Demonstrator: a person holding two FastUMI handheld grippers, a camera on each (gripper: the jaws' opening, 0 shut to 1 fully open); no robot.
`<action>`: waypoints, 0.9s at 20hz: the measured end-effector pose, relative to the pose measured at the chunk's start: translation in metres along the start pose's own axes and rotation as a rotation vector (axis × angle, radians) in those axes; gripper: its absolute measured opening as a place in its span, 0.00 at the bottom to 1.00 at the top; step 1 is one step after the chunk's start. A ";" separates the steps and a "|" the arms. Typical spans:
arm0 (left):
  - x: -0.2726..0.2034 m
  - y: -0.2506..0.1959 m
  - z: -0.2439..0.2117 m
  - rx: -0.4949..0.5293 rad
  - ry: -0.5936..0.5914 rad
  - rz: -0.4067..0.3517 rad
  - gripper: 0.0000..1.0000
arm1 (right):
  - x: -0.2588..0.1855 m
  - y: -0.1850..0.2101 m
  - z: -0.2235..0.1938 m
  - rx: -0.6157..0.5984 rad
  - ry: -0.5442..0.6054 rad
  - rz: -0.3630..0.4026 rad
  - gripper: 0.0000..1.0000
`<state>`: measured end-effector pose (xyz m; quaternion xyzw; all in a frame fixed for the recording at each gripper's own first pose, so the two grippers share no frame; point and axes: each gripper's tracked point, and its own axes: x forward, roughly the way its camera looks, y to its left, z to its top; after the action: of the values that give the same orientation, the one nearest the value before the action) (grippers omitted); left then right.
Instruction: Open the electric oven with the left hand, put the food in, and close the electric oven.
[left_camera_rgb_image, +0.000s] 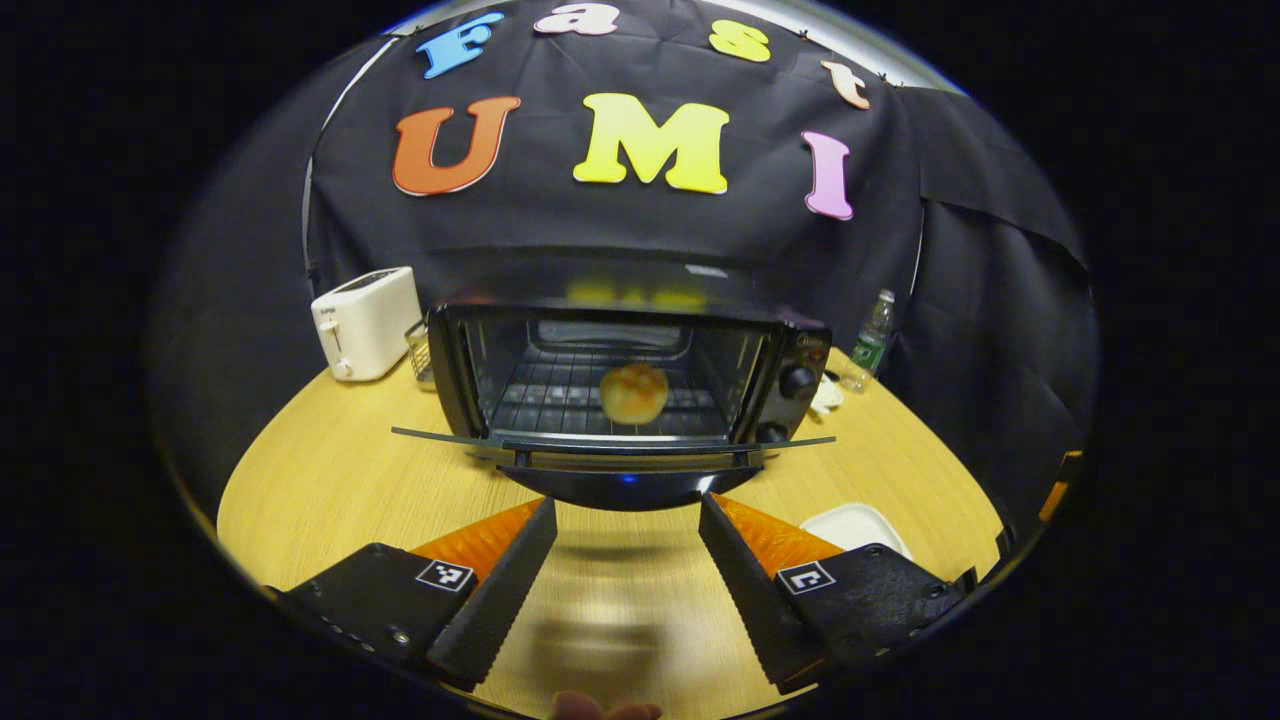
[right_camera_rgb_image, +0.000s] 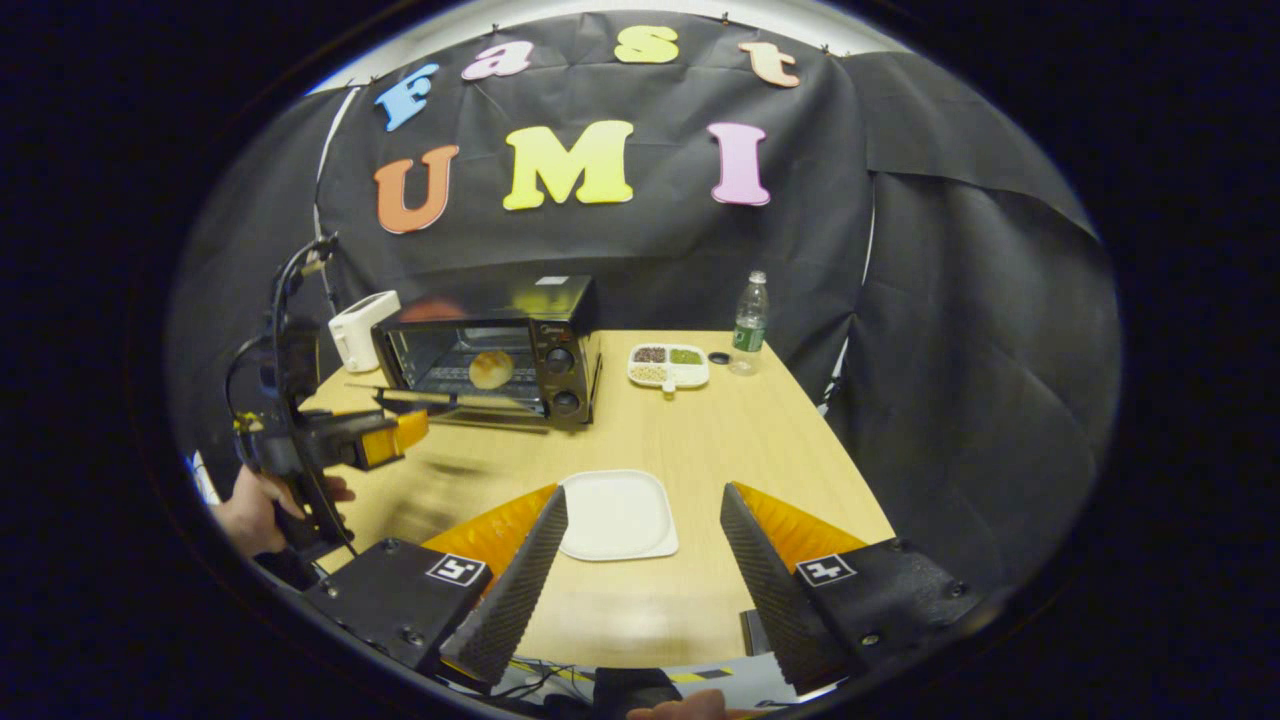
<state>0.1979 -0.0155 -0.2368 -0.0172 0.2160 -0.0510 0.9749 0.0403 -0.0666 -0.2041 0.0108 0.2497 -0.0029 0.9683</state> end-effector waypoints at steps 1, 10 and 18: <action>0.004 -0.001 0.016 0.001 -0.026 -0.007 0.94 | -0.001 -0.003 0.004 0.002 -0.010 -0.005 0.98; -0.041 0.000 0.140 0.020 -0.255 -0.033 0.94 | -0.011 0.000 0.067 0.047 -0.150 -0.020 0.97; -0.188 0.012 0.190 0.007 -0.386 0.012 0.94 | -0.051 0.048 0.126 0.039 -0.286 0.051 0.97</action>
<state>0.1099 0.0188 0.0135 -0.0220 0.0248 -0.0419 0.9986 0.0574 -0.0218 -0.0681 0.0352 0.1085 0.0154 0.9934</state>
